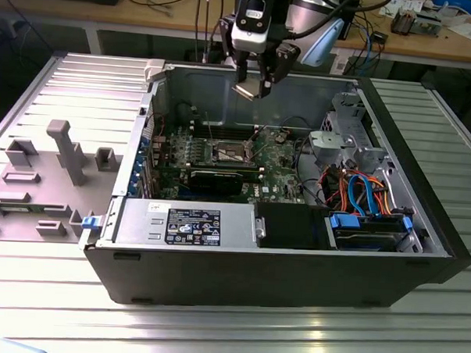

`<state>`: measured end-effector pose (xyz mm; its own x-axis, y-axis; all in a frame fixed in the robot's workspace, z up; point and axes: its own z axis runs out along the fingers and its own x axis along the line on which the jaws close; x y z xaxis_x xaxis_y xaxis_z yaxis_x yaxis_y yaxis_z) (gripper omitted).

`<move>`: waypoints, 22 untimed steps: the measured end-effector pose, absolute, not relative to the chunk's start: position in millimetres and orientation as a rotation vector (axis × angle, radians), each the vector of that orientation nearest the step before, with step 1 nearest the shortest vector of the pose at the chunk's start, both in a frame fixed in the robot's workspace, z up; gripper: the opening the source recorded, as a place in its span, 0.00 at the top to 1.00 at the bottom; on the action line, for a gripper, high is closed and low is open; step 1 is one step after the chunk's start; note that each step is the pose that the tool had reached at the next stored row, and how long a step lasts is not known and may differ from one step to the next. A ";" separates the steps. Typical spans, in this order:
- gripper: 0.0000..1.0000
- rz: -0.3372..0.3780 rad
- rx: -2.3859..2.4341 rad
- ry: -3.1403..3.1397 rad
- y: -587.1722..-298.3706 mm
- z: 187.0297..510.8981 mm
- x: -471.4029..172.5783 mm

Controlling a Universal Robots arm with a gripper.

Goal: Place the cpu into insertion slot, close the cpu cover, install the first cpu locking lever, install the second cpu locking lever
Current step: 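Place the cpu into insertion slot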

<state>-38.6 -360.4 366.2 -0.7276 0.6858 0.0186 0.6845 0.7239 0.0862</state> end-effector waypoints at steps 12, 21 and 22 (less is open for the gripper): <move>0.46 0.136 1.163 2.899 -360.4 365.7 -39.1; 0.46 0.134 1.295 2.838 -360.4 362.9 -39.1; 0.46 0.134 1.308 2.832 -360.4 362.5 -39.1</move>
